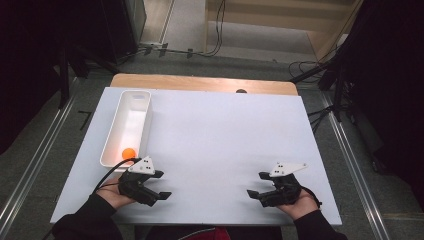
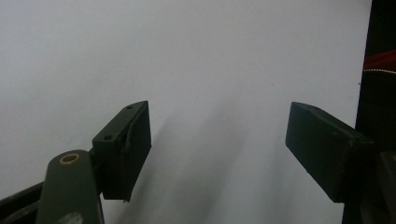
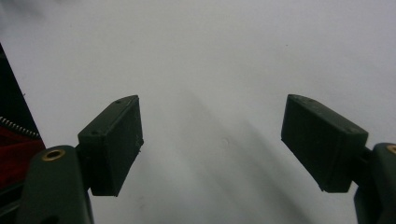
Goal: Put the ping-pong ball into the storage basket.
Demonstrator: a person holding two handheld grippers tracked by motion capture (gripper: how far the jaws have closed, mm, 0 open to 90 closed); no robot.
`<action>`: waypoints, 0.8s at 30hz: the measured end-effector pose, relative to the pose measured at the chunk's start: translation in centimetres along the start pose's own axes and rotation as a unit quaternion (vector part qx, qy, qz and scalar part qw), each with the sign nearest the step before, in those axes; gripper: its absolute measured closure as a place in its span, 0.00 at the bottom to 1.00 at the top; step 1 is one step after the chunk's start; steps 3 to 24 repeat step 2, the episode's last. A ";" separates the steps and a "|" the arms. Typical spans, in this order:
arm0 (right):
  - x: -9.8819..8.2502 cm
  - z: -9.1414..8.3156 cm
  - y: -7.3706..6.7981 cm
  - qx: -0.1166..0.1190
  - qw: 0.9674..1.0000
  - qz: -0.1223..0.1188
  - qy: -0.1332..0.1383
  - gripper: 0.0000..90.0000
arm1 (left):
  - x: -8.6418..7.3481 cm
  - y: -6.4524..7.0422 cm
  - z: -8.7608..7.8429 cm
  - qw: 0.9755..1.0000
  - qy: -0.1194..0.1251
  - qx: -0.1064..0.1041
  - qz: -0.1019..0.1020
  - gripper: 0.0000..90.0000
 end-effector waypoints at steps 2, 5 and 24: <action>0.0 0.0 0.0 0.001 1.000 0.000 0.000 0.21 | 0.0 0.0 0.1 1.000 -0.004 0.002 0.006 0.25; 0.0 0.0 0.0 0.001 1.000 0.000 0.000 0.21 | 0.0 0.0 0.1 1.000 -0.004 0.002 0.006 0.25; 0.0 0.0 0.0 0.001 1.000 0.000 0.000 0.21 | 0.0 0.0 0.1 1.000 -0.004 0.002 0.006 0.25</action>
Point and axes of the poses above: each handheld gripper's, and its own axes: z roughly forward along the jaws, x roughly out of its top, y roughly to its right, the point moved 8 cm from there along z, roughly forward along the jaws, and after that the axes turned 6 degrees about -z, right-handed, at the moved point
